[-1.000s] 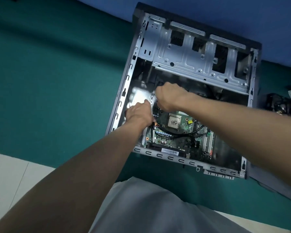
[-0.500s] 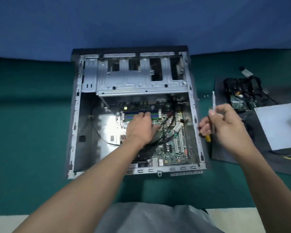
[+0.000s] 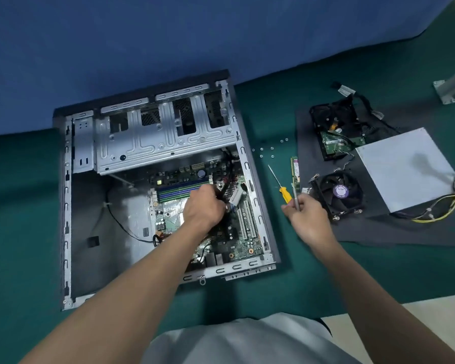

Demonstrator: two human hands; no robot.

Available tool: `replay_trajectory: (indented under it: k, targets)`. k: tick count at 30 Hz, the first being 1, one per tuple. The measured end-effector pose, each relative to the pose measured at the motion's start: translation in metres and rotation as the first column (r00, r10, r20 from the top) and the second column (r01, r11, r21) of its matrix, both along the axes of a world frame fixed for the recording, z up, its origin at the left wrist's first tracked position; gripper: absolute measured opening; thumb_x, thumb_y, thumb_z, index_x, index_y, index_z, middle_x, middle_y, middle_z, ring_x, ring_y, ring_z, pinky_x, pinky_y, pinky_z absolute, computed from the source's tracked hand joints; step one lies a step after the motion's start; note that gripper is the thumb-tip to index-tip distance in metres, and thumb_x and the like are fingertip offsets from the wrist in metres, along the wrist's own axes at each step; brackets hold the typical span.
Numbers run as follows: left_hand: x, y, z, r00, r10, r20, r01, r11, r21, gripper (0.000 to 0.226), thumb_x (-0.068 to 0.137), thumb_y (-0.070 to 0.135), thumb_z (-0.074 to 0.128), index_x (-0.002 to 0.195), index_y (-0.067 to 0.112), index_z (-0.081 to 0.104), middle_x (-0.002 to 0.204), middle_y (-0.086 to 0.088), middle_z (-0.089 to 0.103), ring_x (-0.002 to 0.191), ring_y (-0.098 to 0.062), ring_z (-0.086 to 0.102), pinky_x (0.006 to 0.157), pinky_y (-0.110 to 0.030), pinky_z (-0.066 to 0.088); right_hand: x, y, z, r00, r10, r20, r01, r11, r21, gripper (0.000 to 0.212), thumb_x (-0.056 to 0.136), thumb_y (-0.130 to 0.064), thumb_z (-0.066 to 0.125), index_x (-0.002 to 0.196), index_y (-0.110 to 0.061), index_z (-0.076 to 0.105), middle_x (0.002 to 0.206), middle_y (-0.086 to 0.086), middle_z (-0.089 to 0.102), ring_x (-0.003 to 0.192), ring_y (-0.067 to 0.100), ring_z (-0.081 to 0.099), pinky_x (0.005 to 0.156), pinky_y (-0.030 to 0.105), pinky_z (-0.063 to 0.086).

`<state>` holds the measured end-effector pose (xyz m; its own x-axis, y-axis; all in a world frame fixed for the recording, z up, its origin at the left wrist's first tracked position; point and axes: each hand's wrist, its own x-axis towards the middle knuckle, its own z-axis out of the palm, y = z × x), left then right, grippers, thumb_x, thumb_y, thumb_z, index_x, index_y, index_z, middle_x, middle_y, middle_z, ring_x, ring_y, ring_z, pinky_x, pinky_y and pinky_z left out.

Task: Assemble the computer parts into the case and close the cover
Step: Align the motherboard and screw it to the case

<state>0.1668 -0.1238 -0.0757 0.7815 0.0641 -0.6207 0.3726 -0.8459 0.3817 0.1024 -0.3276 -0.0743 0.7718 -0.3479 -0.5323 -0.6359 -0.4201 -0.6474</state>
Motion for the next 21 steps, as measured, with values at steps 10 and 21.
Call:
replay_trajectory:
  k: [10, 21]
  targets:
    - [0.021, 0.047, 0.038, 0.919, 0.098, 0.383, -0.132, 0.989, 0.064, 0.021, 0.094, 0.02, 0.062, 0.113, 0.018, 0.071, 0.094, -0.003, 0.072, 0.072, -0.018, 0.063, 0.067, -0.032, 0.053, 0.013, 0.022, -0.034, 0.982, 0.182, -0.056, -0.186, 0.979, -0.079, 0.03, 0.084, 0.01, 0.033, 0.064, -0.009, 0.047, 0.065, 0.013, 0.048, 0.064, 0.024, 0.041, 0.057, 0.035, 0.032]
    - [0.0, 0.084, 0.028, 0.987, -0.103, 0.122, 0.038, 0.896, 0.443, 0.023, 0.096, 0.035, 0.054, 0.111, 0.024, 0.067, 0.091, -0.007, 0.068, 0.084, -0.029, 0.062, 0.082, -0.038, 0.052, 0.021, 0.026, -0.044, 0.966, 0.232, -0.114, -0.254, 0.933, -0.255, 0.018, 0.095, -0.002, 0.037, 0.089, -0.017, 0.045, 0.086, 0.01, 0.045, 0.08, 0.023, 0.041, 0.07, 0.034, 0.036]
